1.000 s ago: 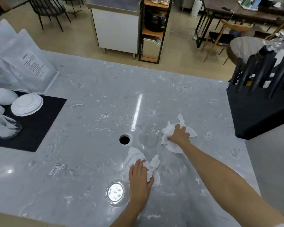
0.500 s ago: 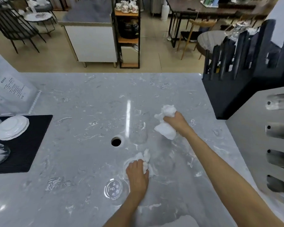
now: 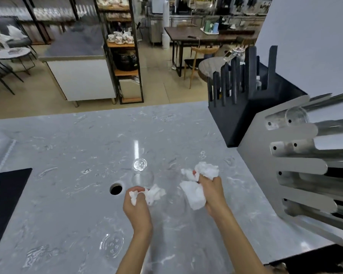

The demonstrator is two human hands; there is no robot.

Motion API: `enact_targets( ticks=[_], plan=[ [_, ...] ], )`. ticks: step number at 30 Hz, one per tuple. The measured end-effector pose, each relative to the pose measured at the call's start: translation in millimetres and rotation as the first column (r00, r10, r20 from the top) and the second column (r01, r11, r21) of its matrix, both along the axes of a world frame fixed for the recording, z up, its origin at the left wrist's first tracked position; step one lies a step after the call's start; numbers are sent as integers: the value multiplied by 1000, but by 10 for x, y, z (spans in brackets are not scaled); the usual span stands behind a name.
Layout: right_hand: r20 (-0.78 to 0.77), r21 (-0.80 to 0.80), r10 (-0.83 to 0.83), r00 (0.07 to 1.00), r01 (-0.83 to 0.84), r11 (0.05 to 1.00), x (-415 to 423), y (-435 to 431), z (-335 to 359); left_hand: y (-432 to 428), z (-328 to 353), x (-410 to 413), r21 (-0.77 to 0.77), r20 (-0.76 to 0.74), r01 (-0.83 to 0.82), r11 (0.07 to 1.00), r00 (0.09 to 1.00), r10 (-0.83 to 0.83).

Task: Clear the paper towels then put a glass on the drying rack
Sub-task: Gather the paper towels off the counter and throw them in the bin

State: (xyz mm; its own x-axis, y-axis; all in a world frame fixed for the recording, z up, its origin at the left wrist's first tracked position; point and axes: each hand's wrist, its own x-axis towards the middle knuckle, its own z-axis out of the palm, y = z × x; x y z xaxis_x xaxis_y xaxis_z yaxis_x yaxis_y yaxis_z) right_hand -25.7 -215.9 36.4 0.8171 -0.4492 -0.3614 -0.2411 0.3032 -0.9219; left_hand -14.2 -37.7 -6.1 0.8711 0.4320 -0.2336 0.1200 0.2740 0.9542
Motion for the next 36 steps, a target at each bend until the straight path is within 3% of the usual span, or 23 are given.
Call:
enact_targets(
  ticks=[2,5,8,10,13,17,19,21,23,24,25,27,28,32,36],
  plan=[
    [24,-42,-45,999,46,998,-38,226,-1,-80,241,17,-199,67,137,970,990,-126],
    [131,-149,-53,990,73,986,-84,533,97,-297,523,-77,-438,178,374,818,927,-329],
    [214,-251,6,977,49,967,-155,626,169,-428,589,-203,-426,154,503,752,860,-487],
    [216,-331,74,974,2,944,-222,577,191,-479,542,-206,-337,73,515,788,849,-524],
    [184,-385,115,976,-36,922,-348,442,215,-627,620,-256,-201,-50,513,835,846,-532],
    [185,-412,76,980,7,911,-553,100,303,-942,602,-439,-316,-134,407,857,875,-465],
    [241,-355,-49,969,135,925,-670,-161,349,-1109,606,-520,-532,-138,324,782,879,-457],
    [258,-137,-289,922,331,934,-785,-461,388,-1287,651,-577,-726,-108,248,641,880,-463],
    [228,31,-436,871,441,897,-884,-737,398,-1514,705,-621,-809,-116,148,569,909,-400],
    [214,34,-444,870,447,894,-920,-832,384,-1672,730,-666,-827,-109,135,545,914,-392],
    [173,-42,-376,910,388,921,-964,-875,397,-1852,789,-750,-820,-95,170,546,901,-424],
    [48,-260,-95,994,104,960,-1113,-975,436,-2263,874,-980,-743,-63,315,590,845,-531],
    [83,-267,-54,995,74,961,-1229,-1093,458,-2473,882,-1088,-689,-52,365,627,837,-545],
    [263,-214,18,965,40,976,-1799,-1863,607,-3137,923,-1386,-538,14,479,694,828,-561],
    [295,-307,8,955,87,948,-2111,-2323,681,-3707,1069,-1745,-321,133,704,633,696,-706]
  ],
)
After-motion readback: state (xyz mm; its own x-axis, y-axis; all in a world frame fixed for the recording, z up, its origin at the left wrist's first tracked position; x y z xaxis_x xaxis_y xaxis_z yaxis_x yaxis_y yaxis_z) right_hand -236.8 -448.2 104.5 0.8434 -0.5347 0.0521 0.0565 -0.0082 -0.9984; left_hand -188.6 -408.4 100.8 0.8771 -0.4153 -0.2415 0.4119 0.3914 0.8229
